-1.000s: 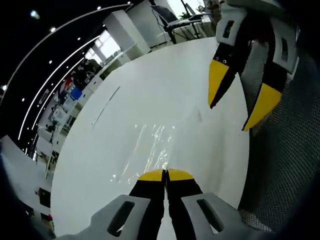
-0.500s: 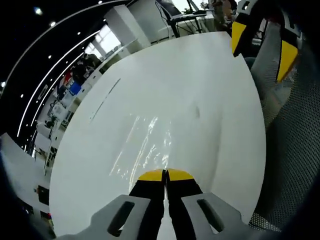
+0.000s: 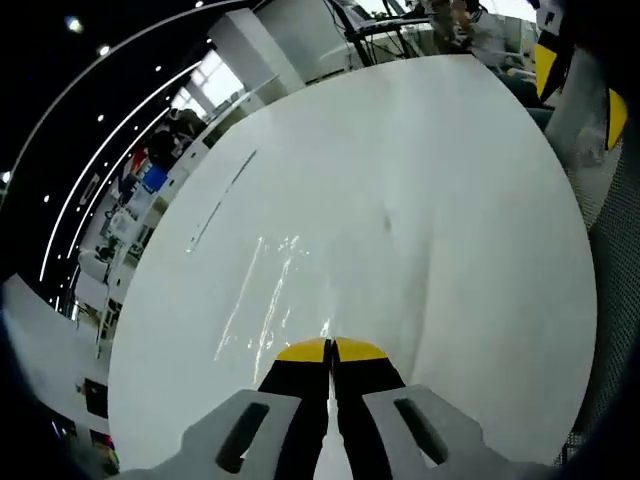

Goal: Open the resealable bag by pulling the two sides of the seal apart until the entire bag opening is separated and visibly accessible.

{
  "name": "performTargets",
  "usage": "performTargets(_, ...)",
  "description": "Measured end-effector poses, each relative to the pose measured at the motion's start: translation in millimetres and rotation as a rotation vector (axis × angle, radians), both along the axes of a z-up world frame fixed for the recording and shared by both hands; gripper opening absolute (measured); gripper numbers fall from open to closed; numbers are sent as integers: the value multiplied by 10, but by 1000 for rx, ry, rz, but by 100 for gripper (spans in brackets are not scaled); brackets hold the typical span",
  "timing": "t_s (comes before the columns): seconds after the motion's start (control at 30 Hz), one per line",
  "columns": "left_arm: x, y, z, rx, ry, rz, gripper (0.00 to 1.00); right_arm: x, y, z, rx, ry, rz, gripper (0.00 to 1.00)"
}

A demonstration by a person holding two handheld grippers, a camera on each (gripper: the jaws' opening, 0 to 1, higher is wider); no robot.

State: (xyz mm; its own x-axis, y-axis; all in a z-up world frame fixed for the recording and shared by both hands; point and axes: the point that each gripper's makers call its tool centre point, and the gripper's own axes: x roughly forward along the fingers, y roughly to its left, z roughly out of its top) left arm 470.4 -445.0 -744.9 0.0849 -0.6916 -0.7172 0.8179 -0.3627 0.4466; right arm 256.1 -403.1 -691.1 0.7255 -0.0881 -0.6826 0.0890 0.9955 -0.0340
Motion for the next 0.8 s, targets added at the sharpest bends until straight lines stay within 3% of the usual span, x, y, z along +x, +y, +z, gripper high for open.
performTargets(0.2, 172, -143, -41, 26, -59, -43, 0, 9, -110, -30, 6, 8, -30, 34)
performTargets(0.4, 388, -191, -43, 51, -124, -30, 0, 12, -165, -44, 16, 10, -56, 34)
performTargets(0.8, 436, -92, -99, 85, -107, -28, 1, -20, -156, -51, 32, 7, -80, 34)
